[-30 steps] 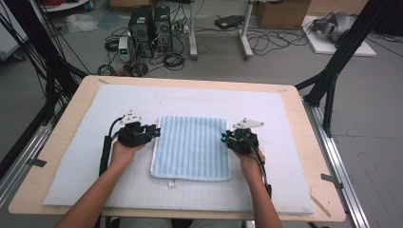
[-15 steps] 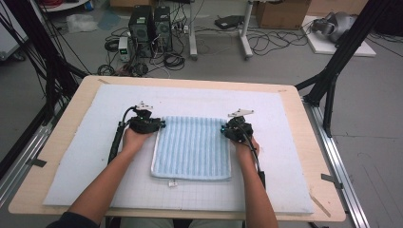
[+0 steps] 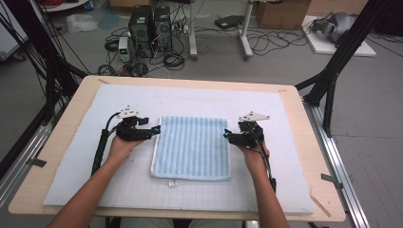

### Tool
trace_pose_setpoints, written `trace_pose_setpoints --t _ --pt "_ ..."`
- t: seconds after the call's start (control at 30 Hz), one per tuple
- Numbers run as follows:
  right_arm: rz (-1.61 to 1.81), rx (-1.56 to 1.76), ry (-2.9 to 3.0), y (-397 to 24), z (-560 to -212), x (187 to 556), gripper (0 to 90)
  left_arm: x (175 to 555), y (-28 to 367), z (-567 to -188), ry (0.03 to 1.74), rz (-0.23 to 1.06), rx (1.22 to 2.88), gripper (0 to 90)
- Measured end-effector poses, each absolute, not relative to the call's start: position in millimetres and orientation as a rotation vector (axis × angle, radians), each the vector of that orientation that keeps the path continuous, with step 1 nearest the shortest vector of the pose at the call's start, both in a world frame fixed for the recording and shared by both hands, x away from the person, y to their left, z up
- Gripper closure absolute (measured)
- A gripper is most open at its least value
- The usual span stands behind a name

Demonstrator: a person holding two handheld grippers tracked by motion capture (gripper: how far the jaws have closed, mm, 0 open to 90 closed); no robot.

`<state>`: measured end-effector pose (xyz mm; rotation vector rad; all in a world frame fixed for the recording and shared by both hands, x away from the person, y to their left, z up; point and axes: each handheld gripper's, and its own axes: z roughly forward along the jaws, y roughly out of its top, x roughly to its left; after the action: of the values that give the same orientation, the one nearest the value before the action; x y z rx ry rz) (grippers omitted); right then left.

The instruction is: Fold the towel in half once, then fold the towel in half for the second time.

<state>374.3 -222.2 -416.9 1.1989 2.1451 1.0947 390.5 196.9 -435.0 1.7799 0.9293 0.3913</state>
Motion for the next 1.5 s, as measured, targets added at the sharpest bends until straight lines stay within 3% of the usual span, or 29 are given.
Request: trace_pose_setpoints --t 0.1,0.3,0.5,1.0,1.5 --pt "1.101 1.187 2.113 -228.7 -420.2 361.0 25.5 381.1 203.0 -432.2 0.866 0.390 1.745 19.4" --pt "1.203 1.163 2.096 -242.6 -417.8 343.2 12.1 369.5 208.8 -423.5 0.790 0.388 1.707 19.1" --pt "1.214 1.091 2.069 -251.3 -414.8 324.0 11.8 363.8 210.5 -425.1 0.791 0.379 1.698 19.1" --pt "1.192 1.096 2.052 -252.9 -419.4 327.6 11.5 364.9 223.7 -421.7 0.799 0.450 1.579 19.4" --pt "1.201 1.106 2.077 -253.5 -420.4 326.9 11.5 368.4 226.1 -424.3 0.891 0.369 1.588 18.5"
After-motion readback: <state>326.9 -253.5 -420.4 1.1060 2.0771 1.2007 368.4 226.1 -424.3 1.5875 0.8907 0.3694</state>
